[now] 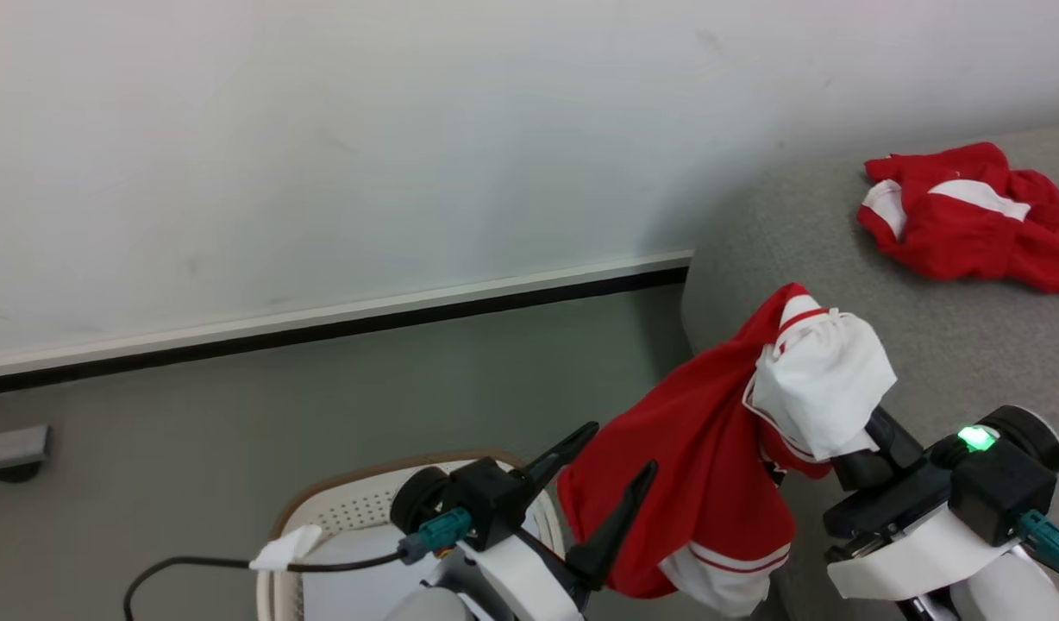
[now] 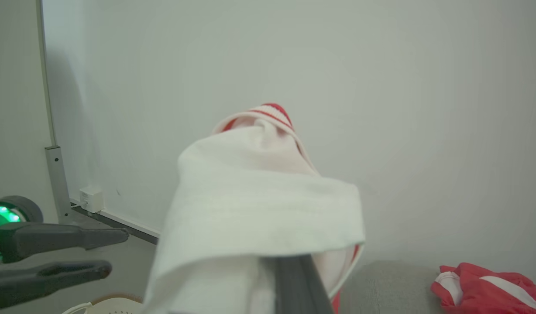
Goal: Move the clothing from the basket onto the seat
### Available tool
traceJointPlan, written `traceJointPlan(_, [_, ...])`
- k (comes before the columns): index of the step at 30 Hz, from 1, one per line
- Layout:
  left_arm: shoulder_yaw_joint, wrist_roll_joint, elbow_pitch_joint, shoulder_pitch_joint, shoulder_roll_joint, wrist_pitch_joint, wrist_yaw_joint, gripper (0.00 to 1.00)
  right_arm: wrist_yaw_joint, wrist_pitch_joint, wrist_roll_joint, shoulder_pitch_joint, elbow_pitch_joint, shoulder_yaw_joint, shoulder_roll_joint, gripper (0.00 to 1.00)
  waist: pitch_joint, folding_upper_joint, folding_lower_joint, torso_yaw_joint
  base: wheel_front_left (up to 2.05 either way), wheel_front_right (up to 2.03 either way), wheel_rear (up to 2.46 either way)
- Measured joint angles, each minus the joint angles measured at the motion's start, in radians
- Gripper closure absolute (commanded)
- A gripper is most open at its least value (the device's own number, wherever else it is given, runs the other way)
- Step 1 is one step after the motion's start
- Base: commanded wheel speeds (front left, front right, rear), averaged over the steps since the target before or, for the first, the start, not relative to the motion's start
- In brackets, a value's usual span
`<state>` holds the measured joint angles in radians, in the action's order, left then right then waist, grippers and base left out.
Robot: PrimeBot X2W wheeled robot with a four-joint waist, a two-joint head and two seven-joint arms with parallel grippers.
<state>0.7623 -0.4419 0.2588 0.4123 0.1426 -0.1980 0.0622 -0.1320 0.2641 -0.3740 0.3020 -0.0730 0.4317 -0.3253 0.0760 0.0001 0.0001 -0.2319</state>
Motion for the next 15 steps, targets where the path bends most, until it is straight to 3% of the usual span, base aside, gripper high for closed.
traceJointPlan(8, [0.009,0.004,0.037,0.034,-0.002,-0.012,0.009,0.00,0.000,0.000,0.006,-0.004,0.031,-0.069,-0.005,1.00,0.047,0.0000,0.0000,-0.090,0.00,0.00,0.00])
traceJointPlan(15, [0.011,0.004,0.057,0.053,-0.006,-0.019,0.012,0.00,0.000,0.000,0.013,-0.005,0.048,-0.114,-0.007,1.00,0.072,0.0000,0.0000,-0.128,0.00,0.00,0.00])
